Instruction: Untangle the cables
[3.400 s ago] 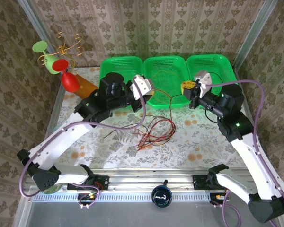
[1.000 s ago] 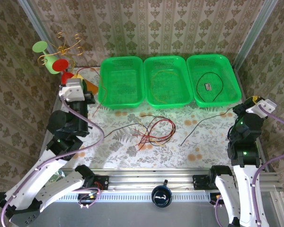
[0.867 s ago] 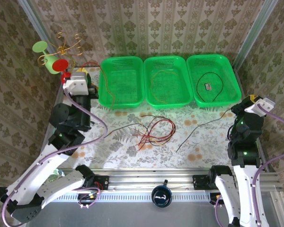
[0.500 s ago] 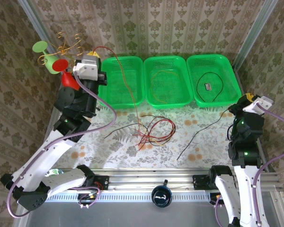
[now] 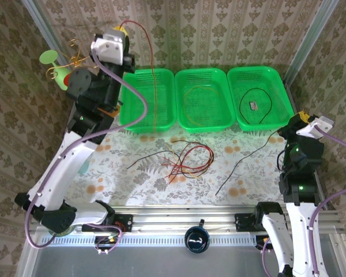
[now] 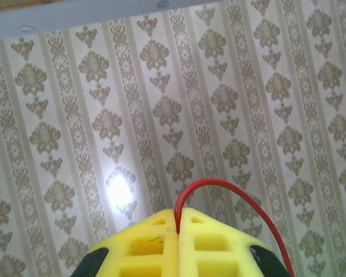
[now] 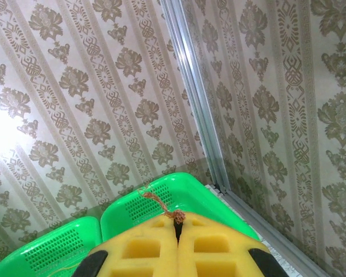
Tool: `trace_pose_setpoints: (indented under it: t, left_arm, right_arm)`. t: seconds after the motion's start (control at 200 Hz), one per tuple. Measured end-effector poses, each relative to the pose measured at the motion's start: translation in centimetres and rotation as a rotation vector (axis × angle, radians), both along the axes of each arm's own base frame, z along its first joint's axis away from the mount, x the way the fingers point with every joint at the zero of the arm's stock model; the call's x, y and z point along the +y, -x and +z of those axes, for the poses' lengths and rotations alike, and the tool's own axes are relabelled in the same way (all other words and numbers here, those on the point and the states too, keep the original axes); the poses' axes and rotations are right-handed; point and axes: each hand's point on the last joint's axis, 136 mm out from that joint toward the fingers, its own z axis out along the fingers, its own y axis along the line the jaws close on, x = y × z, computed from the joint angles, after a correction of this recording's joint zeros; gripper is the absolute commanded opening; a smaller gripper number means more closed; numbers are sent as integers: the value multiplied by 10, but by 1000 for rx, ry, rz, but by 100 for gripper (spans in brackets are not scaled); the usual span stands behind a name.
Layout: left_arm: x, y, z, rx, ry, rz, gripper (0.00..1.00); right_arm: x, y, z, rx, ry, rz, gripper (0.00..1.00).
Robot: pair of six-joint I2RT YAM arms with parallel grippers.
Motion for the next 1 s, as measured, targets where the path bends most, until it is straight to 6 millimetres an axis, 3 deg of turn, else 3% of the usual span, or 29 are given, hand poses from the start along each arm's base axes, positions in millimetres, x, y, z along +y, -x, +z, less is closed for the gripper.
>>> trace_pose_setpoints:
  t: [0.235,0.325,0.385,0.5,0.57,0.695,0.77,0.875,1.0]
  left_arm:
    - [8,-34,28,-31,-14,26,0]
    - [7,-47,22,-28,-48,52,0]
    - [2,-57,7,-11,-82,64,0]
    - [-13,-87,-47,70,-187,94,0]
    - [-20,-112,-95,140,-265,128,0]
    - [-31,-148,-201,296,-414,171,0]
    - [-36,-158,-235,359,-464,174,0]
    - [-39,-159,-233,345,-474,172,0]
    - [-46,-149,-181,237,-436,173,0]
  right_arm:
    - [3,-3,5,-8,-6,23,0]
    - [4,-4,6,-12,-16,31,0]
    - [5,-5,5,-11,-20,38,0]
    - [7,-6,5,-10,-22,46,0]
    - [7,-6,6,-10,-22,49,0]
    - [8,-5,9,-13,-20,53,0]
    - [8,-4,13,-21,-19,53,0]
    - [9,-3,17,-30,-18,58,0]
    - [10,-6,16,-23,-18,69,0]
